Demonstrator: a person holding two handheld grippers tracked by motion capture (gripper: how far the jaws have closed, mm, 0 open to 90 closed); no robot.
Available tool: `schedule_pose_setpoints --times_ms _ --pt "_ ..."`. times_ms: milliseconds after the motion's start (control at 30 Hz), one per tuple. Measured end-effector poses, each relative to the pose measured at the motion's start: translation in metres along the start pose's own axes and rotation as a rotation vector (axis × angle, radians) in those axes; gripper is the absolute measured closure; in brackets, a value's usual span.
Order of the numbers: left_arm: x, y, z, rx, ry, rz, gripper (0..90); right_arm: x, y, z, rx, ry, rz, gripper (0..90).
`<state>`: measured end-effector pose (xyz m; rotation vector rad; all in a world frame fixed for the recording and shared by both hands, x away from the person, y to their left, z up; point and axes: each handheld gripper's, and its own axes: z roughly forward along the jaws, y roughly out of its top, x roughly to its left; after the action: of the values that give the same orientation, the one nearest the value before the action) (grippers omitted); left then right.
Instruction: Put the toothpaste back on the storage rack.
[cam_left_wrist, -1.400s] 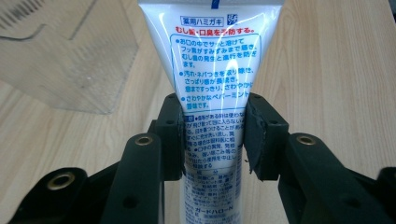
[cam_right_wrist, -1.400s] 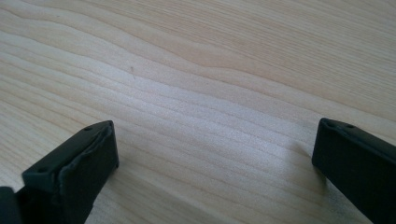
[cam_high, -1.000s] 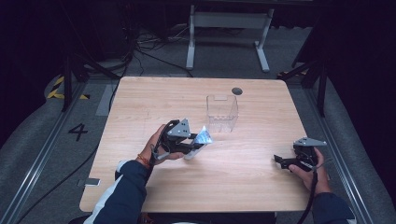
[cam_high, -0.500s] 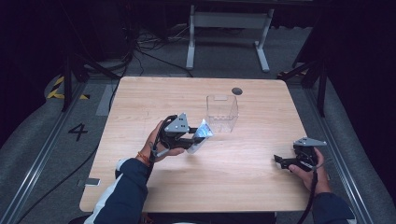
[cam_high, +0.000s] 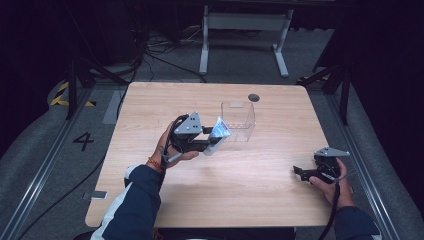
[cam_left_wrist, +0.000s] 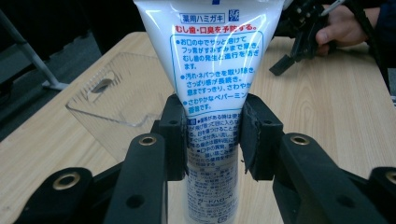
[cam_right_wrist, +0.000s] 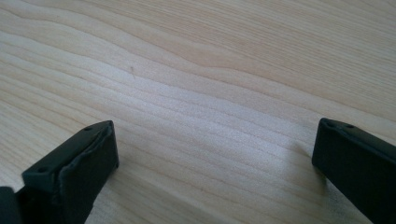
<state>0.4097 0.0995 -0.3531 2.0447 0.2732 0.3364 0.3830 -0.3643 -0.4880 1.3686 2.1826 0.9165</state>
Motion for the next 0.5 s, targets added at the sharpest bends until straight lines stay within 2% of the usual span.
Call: schedule_pose_setpoints --times_ms 333,500 --pt "0.008 0.019 -0.008 -0.036 0.022 0.003 65.9 0.0 0.0 0.0 0.0 0.0 -0.001 0.5" --pt "0.012 0.027 -0.007 -0.049 0.029 -0.01 66.0 0.0 0.0 0.0 0.0 0.001 0.0 0.5"
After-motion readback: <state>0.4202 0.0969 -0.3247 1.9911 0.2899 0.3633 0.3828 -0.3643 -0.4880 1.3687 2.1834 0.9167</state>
